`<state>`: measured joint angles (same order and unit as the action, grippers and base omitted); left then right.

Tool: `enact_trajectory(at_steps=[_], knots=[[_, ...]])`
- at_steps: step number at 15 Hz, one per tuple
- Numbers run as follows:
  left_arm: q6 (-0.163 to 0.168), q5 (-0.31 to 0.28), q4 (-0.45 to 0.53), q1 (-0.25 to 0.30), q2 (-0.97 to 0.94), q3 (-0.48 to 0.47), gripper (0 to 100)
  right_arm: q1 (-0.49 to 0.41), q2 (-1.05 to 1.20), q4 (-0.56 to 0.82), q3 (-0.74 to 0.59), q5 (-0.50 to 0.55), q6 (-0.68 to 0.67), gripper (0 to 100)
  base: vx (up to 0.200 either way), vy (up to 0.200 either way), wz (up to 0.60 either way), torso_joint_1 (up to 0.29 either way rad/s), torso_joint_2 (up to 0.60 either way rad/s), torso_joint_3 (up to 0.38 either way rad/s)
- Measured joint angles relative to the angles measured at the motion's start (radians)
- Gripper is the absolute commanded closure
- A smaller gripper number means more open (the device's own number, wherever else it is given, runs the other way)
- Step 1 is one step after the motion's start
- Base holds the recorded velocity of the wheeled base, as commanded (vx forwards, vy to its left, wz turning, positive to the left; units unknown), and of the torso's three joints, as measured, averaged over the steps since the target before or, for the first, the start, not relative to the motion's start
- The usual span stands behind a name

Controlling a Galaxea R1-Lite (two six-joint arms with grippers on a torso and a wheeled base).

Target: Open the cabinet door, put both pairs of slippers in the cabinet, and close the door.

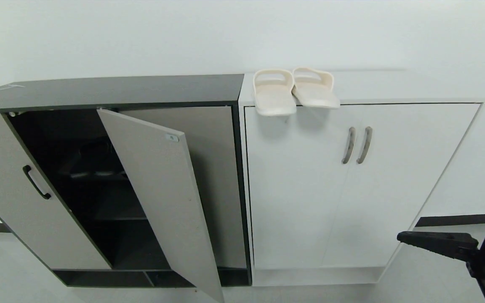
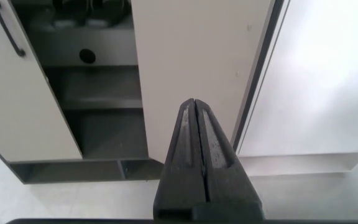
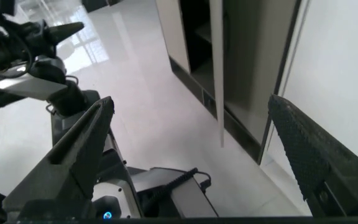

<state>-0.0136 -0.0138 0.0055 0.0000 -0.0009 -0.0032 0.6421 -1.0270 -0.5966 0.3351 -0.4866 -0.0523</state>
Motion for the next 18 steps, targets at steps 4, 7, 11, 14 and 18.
enact_trajectory(at_steps=[4, 7, 11, 14, 18], knots=[[0.0, 0.0, 0.0, 0.0, 0.0, 0.0, 100, 0.0, -0.001, 0.001, -0.001, 0.0, 0.002, 0, 0.0, 0.0, 0.0, 0.201, -0.48, -0.282], [0.0, 0.0, 0.0, 0.0, 0.0, 0.0, 100, 0.0, -0.001, 0.001, -0.001, 0.001, 0.002, 0, 0.0, 0.0, 0.0, 0.209, -0.49, -0.274], [0.0, 0.0, 0.001, 0.0, 0.0, 0.0, 100, 0.001, -0.003, 0.001, -0.005, 0.001, 0.003, 0, 0.0, 0.0, 0.0, 0.227, -0.51, -0.277], [0.0, 0.0, 0.0, 0.0, 0.0, 0.0, 100, 0.0, -0.011, 0.001, -0.013, 0.0, 0.017, 0, 0.0, 0.0, 0.0, 0.245, -0.53, -0.287], [0.0, 0.0, 0.001, 0.0, 0.0, 0.0, 100, 0.0, -0.025, 0.002, -0.02, 0.002, 0.033, 0, 0.0, 0.0, 0.0, 0.264, -0.56, -0.299]])
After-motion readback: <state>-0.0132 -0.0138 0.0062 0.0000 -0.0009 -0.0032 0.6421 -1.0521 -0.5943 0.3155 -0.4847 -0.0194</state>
